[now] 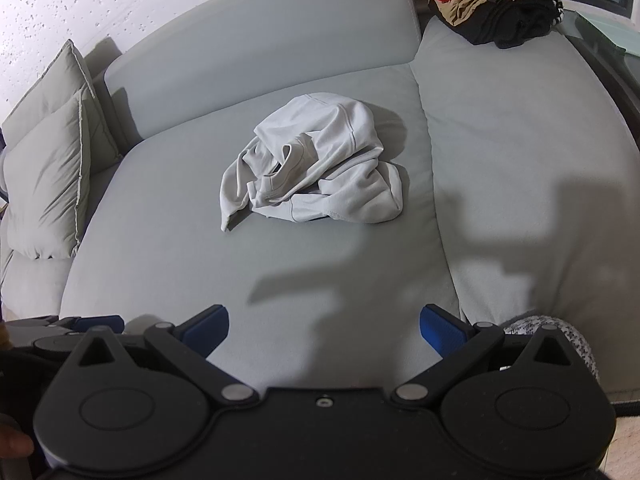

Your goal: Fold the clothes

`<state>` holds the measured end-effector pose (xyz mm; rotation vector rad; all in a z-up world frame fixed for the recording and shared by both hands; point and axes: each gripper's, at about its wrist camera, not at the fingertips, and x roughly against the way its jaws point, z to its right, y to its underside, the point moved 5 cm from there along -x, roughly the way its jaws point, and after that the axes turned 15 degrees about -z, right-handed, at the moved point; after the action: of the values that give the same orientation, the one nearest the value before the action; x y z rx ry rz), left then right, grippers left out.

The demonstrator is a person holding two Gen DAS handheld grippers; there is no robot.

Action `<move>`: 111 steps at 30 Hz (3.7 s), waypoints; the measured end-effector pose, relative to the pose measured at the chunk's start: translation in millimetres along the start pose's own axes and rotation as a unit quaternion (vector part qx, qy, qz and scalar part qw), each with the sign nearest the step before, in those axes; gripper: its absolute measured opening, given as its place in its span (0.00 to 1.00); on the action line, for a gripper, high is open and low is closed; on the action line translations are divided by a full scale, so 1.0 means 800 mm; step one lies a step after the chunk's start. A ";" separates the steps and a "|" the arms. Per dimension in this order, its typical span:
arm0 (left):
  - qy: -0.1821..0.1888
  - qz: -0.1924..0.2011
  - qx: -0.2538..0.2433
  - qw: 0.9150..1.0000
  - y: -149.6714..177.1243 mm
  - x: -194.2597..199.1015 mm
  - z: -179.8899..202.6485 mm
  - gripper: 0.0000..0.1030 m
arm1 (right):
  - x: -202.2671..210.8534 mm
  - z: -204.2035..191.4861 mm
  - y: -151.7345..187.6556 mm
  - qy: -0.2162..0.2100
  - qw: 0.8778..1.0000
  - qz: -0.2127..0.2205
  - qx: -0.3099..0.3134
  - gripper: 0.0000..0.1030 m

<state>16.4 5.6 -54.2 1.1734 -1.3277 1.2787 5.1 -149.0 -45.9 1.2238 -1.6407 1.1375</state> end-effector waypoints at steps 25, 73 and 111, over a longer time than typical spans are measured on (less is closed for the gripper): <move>-0.059 0.097 0.033 0.993 -0.077 -0.028 -0.080 0.96 | -0.064 -0.031 -0.107 -0.012 0.998 0.050 0.038 0.99; 0.098 0.058 0.002 0.993 -0.033 -0.026 -0.059 0.82 | -0.024 0.148 -0.044 -0.126 0.956 0.104 -0.243 0.03; 0.258 -0.021 0.024 0.966 -0.069 -0.139 0.035 0.05 | -0.029 0.135 0.010 -0.094 0.983 0.112 -0.108 0.61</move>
<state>84.4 -18.5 -159.0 0.8150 -0.8870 1.4657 -5.0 -244.8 -101.4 1.0505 -2.0287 0.9668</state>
